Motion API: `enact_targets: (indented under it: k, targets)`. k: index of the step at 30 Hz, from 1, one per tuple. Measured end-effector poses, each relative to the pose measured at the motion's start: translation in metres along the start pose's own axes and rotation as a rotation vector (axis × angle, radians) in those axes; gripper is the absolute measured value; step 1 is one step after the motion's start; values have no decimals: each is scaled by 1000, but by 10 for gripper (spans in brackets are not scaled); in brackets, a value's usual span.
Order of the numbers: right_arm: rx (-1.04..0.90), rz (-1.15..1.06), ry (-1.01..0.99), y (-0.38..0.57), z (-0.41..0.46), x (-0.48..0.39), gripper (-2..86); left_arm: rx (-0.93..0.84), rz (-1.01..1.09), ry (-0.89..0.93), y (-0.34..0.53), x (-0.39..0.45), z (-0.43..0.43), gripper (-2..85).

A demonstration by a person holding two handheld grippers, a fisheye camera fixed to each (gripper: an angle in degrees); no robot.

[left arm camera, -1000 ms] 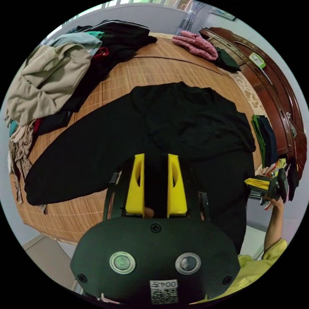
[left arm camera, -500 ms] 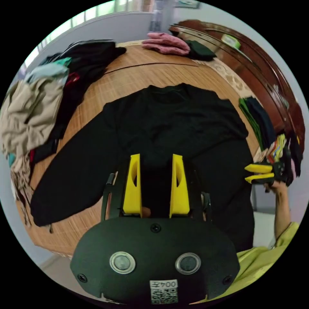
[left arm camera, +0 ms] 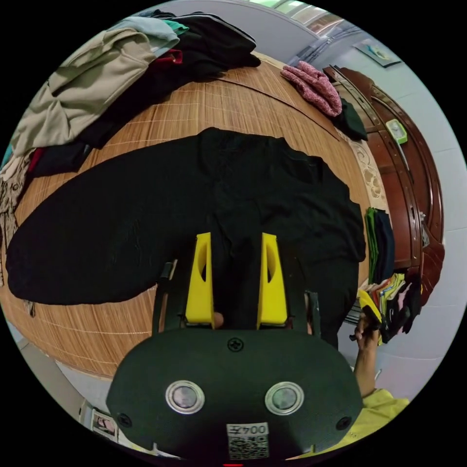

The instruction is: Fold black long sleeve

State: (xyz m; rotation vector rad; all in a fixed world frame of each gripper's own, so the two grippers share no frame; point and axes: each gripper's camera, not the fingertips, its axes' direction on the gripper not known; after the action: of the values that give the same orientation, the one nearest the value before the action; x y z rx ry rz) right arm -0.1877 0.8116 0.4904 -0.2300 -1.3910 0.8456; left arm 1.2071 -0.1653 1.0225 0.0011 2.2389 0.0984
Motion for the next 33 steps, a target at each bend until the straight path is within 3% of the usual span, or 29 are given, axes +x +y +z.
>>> enact_targets:
  k: [7, 20, 25, 33]
  targets:
    - [-3, -62, 6, -10, 45, -56, 98, -15, 24, -76, -22, 9, 14, 134]
    - [-168, -578, 155, -41, 160, -192, 106, -5, 65, -49, -41, 27, 22, 75]
    - [-229, -749, 276, -38, 185, -220, 101, -34, 88, -78, -52, 41, 26, 121]
    - [-255, -634, 210, -48, 191, -213, 63, 39, 198, -111, -70, 82, 10, 133]
